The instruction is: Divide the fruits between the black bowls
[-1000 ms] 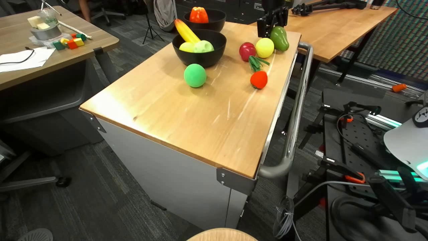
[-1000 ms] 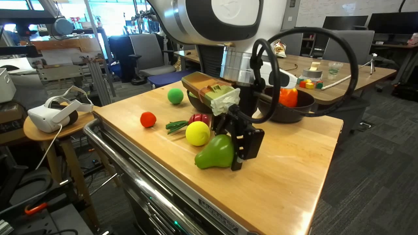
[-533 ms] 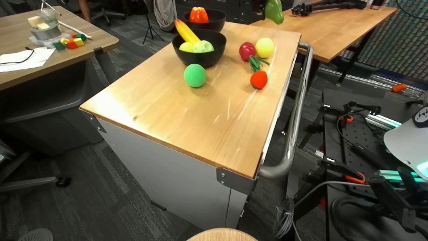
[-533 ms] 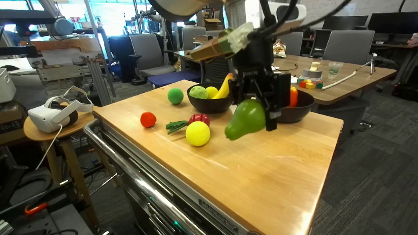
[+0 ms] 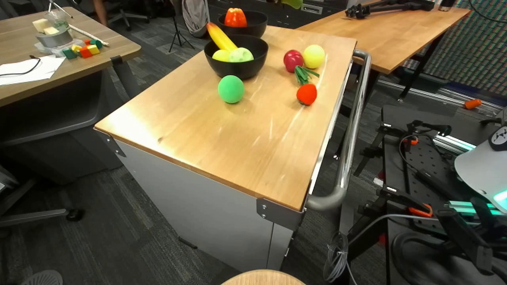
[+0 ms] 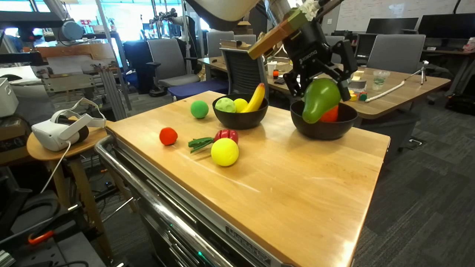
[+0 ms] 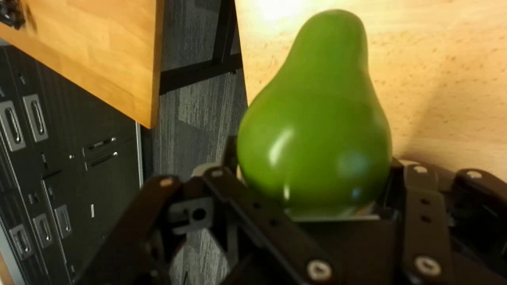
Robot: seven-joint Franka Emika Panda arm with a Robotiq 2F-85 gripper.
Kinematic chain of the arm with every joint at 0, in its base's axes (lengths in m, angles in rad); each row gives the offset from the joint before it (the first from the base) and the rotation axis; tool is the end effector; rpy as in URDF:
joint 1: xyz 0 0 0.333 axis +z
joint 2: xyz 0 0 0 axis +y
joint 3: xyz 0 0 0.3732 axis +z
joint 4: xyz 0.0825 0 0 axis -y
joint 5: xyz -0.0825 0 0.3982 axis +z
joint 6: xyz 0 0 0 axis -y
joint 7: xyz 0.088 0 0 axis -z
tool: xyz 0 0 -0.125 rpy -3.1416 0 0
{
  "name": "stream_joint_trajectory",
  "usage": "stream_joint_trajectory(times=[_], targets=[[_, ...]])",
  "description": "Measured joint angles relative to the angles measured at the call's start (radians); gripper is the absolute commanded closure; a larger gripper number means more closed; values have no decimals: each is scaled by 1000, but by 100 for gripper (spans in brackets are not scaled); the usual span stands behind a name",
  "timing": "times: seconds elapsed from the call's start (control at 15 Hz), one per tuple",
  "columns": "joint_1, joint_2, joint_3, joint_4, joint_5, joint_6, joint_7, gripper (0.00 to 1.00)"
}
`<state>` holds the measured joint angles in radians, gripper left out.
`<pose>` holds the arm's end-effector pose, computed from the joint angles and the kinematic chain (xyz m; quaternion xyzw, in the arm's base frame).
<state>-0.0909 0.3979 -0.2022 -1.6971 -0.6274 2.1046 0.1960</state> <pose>0.6660 -0.2220 0.4112 0.9502 -0.0699 -0.0104 0.3036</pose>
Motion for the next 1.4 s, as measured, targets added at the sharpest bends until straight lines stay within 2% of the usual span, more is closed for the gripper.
stream_joint_trajectory(times=[0.53,0.8,1.07,1.2,1.27,1.4], targets=[[8,223,5,337,-15,-5,-188,56],[7,287,20,433,4,-20,-261,56],[6,341,42,494,85,-69,-346,56],[6,362,46,517,120,-99,-386,23],[6,371,46,527,133,-112,-401,11],[4,388,46,546,147,-136,-422,2]])
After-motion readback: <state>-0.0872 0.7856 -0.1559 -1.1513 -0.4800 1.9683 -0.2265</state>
